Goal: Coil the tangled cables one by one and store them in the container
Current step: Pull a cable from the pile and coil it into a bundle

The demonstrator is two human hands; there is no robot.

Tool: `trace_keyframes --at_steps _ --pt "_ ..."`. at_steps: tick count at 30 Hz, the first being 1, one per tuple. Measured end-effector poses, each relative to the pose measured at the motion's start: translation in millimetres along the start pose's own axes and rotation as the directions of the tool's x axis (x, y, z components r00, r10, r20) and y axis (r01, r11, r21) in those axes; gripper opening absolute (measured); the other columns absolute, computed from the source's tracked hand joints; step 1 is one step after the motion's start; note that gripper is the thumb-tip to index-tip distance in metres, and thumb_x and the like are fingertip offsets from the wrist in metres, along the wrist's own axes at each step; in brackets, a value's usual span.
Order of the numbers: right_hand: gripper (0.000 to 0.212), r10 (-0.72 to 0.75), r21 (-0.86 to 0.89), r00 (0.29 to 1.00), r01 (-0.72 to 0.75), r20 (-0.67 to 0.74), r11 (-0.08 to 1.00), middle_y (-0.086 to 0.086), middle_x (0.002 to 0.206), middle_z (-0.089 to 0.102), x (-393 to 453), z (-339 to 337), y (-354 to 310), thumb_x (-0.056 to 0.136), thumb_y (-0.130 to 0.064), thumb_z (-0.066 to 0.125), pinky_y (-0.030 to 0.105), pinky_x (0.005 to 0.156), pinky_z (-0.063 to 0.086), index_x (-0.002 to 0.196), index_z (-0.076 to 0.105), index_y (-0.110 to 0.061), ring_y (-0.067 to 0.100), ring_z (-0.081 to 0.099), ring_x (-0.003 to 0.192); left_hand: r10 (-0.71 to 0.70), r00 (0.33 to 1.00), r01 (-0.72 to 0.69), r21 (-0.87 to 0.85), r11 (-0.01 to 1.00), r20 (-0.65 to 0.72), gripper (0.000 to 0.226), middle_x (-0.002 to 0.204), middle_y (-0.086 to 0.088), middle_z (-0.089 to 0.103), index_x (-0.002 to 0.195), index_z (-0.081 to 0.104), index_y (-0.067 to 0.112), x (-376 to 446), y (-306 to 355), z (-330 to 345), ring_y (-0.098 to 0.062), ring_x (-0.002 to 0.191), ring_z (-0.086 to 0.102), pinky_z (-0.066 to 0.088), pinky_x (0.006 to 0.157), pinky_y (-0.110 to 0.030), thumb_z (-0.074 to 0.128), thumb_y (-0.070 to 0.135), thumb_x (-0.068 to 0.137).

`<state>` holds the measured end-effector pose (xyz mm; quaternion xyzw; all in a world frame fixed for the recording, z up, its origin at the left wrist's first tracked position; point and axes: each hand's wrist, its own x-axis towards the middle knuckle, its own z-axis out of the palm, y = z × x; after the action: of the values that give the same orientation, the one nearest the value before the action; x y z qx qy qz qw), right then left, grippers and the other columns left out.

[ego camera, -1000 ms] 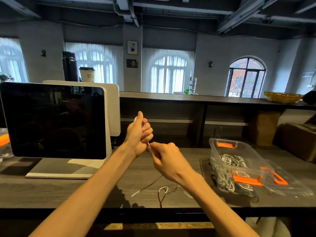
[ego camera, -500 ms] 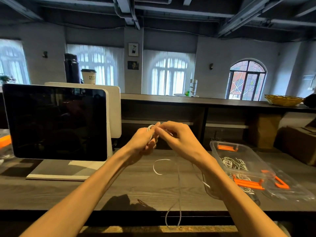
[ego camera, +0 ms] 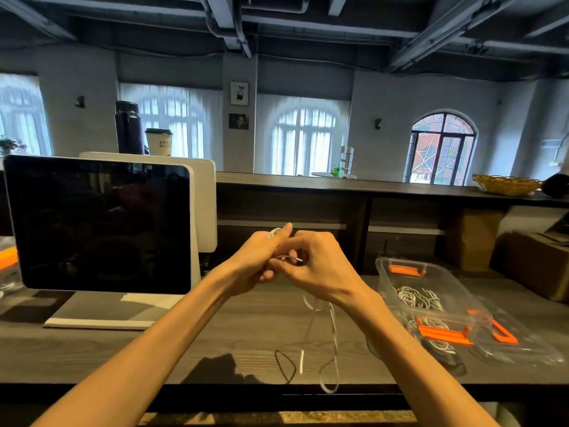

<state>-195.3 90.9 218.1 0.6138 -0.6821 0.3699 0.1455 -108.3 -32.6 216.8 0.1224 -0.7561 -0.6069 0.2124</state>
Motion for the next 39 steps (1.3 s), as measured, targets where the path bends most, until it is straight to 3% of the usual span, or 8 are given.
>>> trace_keyframes --at_steps 3,6,10,13,25,31,34,39 --pt "0.024 0.052 0.079 0.996 -0.047 -0.071 0.996 -0.008 0.072 0.067 3 -5 4 0.076 -0.042 0.088 0.019 0.060 0.052 0.078 0.070 -0.026 0.007 0.064 0.066 -0.039 0.994 0.045 -0.057 0.997 0.102 0.057 0.053 -0.001 0.040 0.064 0.062 0.019 -2 -2 -3 -0.009 0.041 0.033 0.020 0.047 -0.026 0.041 0.057 0.102" --pt "0.031 0.076 0.204 0.997 -0.074 -0.001 0.976 -0.003 0.071 0.071 4 -14 7 0.075 -0.043 0.089 0.024 0.062 0.059 0.084 0.068 -0.021 0.010 0.070 0.067 -0.002 0.989 0.015 -0.088 0.996 0.149 0.059 0.050 -0.002 0.034 0.062 0.050 0.017 -3 -1 -11 -0.012 0.041 0.028 0.022 0.046 -0.025 0.042 0.063 0.098" --pt "0.023 0.170 0.284 0.972 -0.212 0.163 0.935 -0.003 0.069 0.073 -1 -27 21 0.087 -0.044 0.077 0.024 0.061 0.056 0.089 0.075 -0.020 0.009 0.068 0.063 0.062 0.998 -0.059 -0.105 0.993 0.021 0.057 0.044 0.001 0.034 0.057 0.049 0.021 -2 7 -25 -0.012 0.039 0.028 0.025 0.045 -0.024 0.044 0.060 0.098" --pt "0.019 0.169 0.359 0.978 -0.204 0.126 0.911 -0.012 0.074 0.072 -2 -28 28 0.096 -0.035 0.069 0.021 0.062 0.052 0.090 0.077 -0.020 0.005 0.066 0.070 0.066 0.997 -0.068 -0.027 0.997 -0.049 0.054 0.045 0.001 0.037 0.069 0.053 0.016 0 7 -30 -0.011 0.038 0.030 0.026 0.042 -0.022 0.044 0.060 0.098" --pt "0.014 0.107 0.054 0.980 -0.118 0.170 0.992 -0.016 0.080 0.071 6 -25 24 0.092 -0.045 0.072 0.030 0.072 0.057 0.084 0.077 -0.035 0.005 0.066 0.079 -0.001 0.996 -0.013 0.163 0.986 0.088 0.055 0.072 -0.011 0.072 0.085 0.061 0.010 0 5 -27 -0.025 0.069 0.072 0.058 0.066 -0.031 0.040 0.058 0.101" --pt "0.016 0.144 0.126 0.990 -0.143 0.001 0.982 -0.013 0.081 0.071 9 -22 28 0.093 -0.040 0.072 0.023 0.073 0.055 0.089 0.079 -0.026 0.006 0.067 0.080 -0.026 0.978 0.012 0.067 0.998 0.205 0.053 0.055 -0.002 0.040 0.078 0.066 0.017 0 4 -27 -0.012 0.046 0.030 0.025 0.047 -0.025 0.045 0.063 0.094" --pt "0.015 0.155 0.182 0.987 -0.148 -0.029 0.972 -0.008 0.082 0.071 10 -21 29 0.093 -0.037 0.072 0.019 0.074 0.053 0.091 0.079 -0.024 0.007 0.067 0.082 -0.084 0.954 0.088 -0.001 0.996 0.287 0.066 0.057 -0.001 0.035 0.081 0.061 0.013 -4 0 -20 -0.012 0.048 0.026 0.018 0.050 -0.026 0.036 0.074 0.091" --pt "0.016 0.169 0.233 0.984 -0.151 -0.058 0.961 -0.009 0.083 0.072 9 -18 29 0.096 -0.036 0.070 0.016 0.070 0.054 0.095 0.078 -0.022 0.005 0.067 0.082 0.010 0.978 0.007 -0.081 0.997 0.208 0.043 0.055 0.001 0.036 0.068 0.055 0.020 -2 -6 -13 -0.012 0.046 0.028 0.022 0.047 -0.025 0.055 0.054 0.094"
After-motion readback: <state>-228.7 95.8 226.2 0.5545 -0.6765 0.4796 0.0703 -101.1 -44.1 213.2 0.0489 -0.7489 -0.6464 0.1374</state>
